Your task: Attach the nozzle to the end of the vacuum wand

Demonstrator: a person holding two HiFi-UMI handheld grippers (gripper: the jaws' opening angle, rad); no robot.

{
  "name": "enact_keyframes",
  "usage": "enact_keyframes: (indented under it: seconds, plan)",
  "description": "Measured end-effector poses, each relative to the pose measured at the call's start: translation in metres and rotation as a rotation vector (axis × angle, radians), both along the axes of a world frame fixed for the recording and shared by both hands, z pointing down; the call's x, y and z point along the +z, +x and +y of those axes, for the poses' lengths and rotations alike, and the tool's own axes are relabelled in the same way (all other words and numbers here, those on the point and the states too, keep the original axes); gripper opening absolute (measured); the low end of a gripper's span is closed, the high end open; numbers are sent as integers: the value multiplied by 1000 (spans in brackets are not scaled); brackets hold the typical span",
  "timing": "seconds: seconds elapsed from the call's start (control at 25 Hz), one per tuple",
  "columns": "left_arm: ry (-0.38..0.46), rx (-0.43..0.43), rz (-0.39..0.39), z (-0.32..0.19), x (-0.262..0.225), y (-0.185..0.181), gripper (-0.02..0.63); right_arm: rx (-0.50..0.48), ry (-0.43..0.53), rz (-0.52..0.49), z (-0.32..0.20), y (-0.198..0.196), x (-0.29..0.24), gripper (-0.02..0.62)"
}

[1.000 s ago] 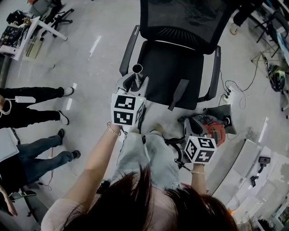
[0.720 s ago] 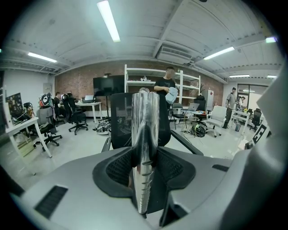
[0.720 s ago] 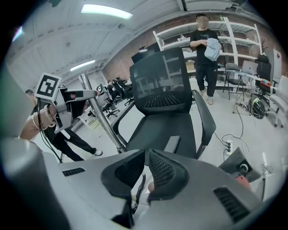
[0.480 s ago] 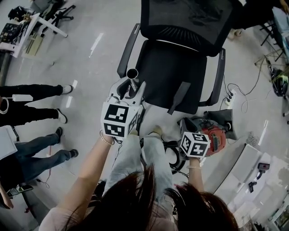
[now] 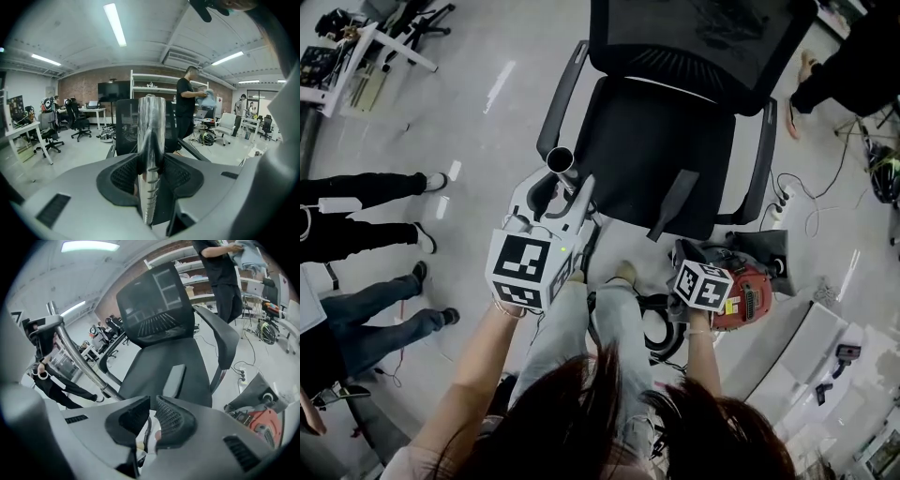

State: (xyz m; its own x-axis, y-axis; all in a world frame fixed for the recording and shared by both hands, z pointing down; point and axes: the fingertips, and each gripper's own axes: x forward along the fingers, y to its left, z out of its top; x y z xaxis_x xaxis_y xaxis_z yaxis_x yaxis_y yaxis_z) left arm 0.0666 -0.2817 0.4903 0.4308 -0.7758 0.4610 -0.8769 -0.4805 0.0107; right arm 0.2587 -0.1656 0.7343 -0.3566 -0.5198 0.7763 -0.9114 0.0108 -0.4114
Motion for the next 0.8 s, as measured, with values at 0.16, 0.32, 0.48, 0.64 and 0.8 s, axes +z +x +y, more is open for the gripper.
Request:
enact_keyframes:
  seconds: [0.16,0.32,0.48,0.64,0.8]
  plan:
    - [12,-1,9,-2,2,-1,158,8,-35,-28,-2,-3,26,54]
    - [17,-4,13,-2,2,-2,158,29,-73,-65,-2,-8,49,87]
    - [28,-6,19,-3,3,-3,158,43,-100,-72,-5,-9,67,102]
    - [35,-6,26,-4,5,-3,158,61,-125,-93,-12,-11,85,117]
    - [46,-21,45,-6,3,-1,158,75,-153,-119,-18,-14,103,131]
